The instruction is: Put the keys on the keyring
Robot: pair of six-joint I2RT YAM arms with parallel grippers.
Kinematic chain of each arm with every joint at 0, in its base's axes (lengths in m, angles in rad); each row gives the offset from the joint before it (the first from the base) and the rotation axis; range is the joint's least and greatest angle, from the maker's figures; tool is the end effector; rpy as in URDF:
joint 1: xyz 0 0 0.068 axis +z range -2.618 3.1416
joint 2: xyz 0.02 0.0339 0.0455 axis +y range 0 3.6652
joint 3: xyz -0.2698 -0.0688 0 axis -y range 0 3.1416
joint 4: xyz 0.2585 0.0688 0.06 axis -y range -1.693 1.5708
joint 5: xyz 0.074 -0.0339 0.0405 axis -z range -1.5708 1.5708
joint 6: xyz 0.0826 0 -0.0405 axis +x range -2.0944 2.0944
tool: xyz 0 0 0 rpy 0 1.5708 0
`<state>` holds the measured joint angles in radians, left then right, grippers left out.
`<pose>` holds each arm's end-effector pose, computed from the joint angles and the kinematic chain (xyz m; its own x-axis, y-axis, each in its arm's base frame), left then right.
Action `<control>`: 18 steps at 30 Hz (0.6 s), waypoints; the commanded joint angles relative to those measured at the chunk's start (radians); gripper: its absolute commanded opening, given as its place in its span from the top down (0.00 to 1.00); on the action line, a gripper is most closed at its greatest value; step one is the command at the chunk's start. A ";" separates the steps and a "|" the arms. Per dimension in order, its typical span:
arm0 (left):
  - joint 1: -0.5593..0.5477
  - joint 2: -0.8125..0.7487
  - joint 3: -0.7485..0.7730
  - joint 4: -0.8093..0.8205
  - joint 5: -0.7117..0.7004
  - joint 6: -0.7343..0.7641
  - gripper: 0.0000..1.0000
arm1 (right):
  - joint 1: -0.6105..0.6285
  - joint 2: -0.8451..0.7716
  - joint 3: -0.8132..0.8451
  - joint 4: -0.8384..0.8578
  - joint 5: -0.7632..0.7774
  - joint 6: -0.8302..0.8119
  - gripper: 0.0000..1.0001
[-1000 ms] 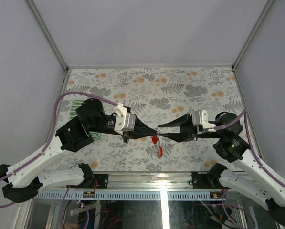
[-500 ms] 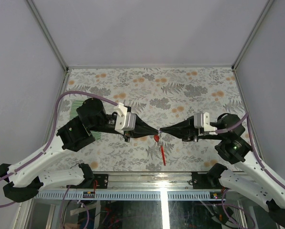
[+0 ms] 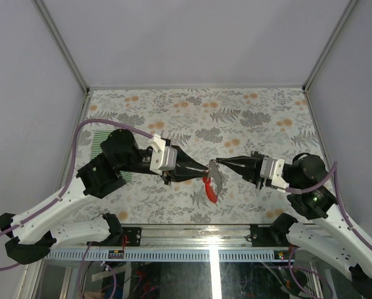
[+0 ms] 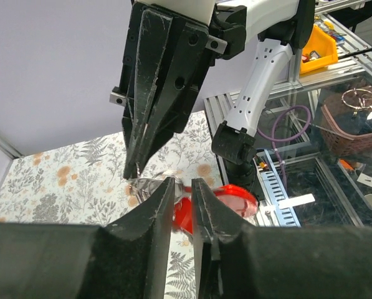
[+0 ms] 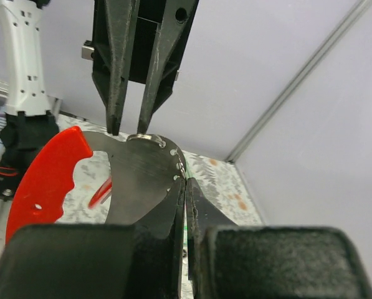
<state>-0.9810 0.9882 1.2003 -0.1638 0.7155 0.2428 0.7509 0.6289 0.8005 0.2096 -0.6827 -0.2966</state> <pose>0.0928 -0.2361 0.4584 0.2645 -0.0689 -0.9619 0.9561 -0.1114 0.2709 0.0920 0.1571 0.4268 0.5400 0.1937 -0.8191 -0.8362 0.2345 -0.4958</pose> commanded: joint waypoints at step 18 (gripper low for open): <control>-0.002 -0.017 -0.095 0.264 -0.238 -0.227 0.61 | 0.003 -0.016 0.106 -0.232 0.132 -0.622 1.00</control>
<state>-0.9810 0.9661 1.1244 0.0113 0.5392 0.0406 0.7509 0.6125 0.8394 -0.0189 -0.5804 -0.8455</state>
